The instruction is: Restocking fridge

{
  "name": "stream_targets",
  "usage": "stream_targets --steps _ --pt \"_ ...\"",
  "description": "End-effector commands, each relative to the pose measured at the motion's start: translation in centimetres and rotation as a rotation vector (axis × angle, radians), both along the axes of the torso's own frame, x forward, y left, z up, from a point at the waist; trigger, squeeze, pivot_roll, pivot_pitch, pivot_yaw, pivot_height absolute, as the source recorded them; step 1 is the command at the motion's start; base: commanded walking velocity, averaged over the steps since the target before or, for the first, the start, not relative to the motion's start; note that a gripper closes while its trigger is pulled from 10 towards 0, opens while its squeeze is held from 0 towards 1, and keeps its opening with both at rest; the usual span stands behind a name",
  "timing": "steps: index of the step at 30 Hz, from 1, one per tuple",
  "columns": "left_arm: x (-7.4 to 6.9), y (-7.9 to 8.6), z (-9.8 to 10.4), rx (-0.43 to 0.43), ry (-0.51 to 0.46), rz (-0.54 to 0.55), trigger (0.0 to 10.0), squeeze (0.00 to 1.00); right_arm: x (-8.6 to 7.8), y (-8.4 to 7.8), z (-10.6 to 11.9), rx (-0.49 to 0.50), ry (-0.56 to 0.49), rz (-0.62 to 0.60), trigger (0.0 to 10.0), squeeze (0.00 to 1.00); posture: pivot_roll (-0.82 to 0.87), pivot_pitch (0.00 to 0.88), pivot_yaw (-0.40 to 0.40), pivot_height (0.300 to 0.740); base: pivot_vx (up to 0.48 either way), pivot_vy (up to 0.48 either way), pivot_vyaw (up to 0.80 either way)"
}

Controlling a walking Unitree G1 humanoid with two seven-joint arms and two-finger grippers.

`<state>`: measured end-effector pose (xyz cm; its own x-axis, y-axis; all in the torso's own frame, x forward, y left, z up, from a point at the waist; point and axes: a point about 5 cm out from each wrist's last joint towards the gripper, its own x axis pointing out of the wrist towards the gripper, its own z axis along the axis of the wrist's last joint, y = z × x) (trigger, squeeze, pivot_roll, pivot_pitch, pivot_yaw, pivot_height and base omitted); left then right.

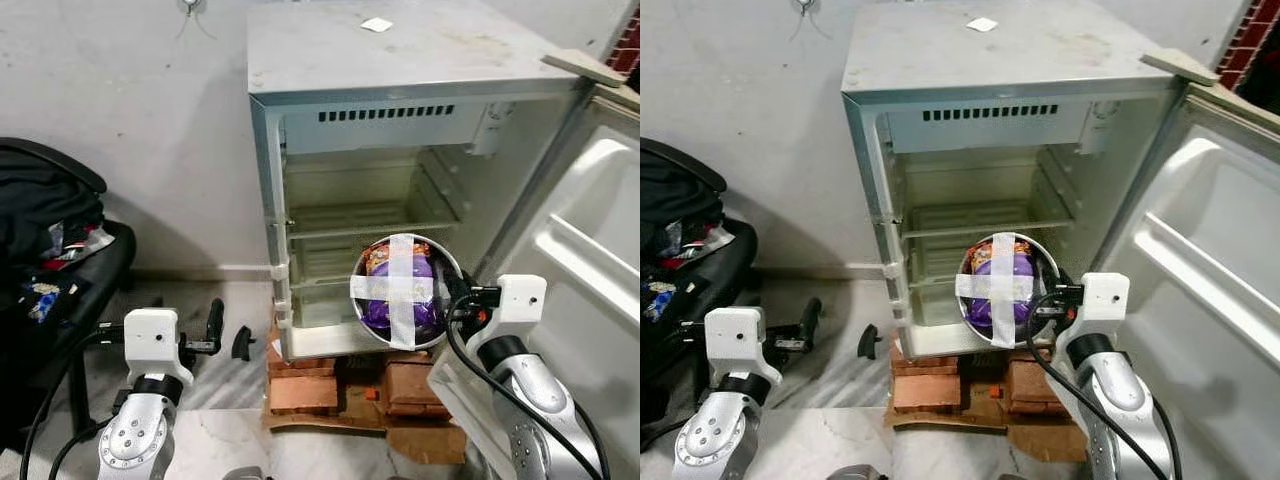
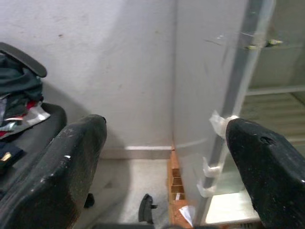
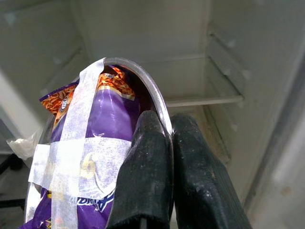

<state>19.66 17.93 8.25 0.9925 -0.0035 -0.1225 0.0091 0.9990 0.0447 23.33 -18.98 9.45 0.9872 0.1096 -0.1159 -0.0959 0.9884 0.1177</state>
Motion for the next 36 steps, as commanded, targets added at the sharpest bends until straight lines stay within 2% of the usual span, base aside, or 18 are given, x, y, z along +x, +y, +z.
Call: stream_targets --steps 1,9,19,26,33,36 --pt "-0.1 0.2 0.4 0.005 -0.018 0.007 10.0 0.0 0.4 0.4 0.9 0.008 -0.042 0.017 10.0 0.0 0.09 0.0 -0.022 0.74 0.296 0.311 0.0" --pt "-0.1 0.2 0.2 0.001 -0.004 0.027 10.0 0.0 0.6 0.2 0.8 -0.003 -0.036 0.017 10.0 0.0 0.1 0.0 -0.03 0.74 0.214 0.311 0.0" --pt "-0.2 0.2 0.3 0.002 0.004 0.027 10.0 0.0 0.8 0.3 0.9 0.0 -0.035 0.012 10.0 0.0 0.1 0.0 -0.031 0.74 0.0 0.0 0.0" --pt "-0.4 -0.4 0.7 -0.001 0.012 0.002 10.0 0.0 1.1 0.0 1.0 0.033 -0.018 -0.008 10.0 0.0 0.12 0.042 -0.039 0.74 0.0 0.0 0.0" --pt "-0.6 -0.1 1.0 0.003 0.025 0.01 10.0 0.0 3.1 -0.8 0.7 0.094 0.028 -0.073 10.0 0.0 0.14 0.095 -0.045 0.74 0.0 0.0 0.0" --pt "-0.6 -0.3 1.4 0.005 0.026 0.017 10.0 0.0 4.9 -0.2 0.9 0.132 0.04 -0.083 10.0 0.0 0.15 0.117 -0.048 0.74 0.0 0.0 0.0"
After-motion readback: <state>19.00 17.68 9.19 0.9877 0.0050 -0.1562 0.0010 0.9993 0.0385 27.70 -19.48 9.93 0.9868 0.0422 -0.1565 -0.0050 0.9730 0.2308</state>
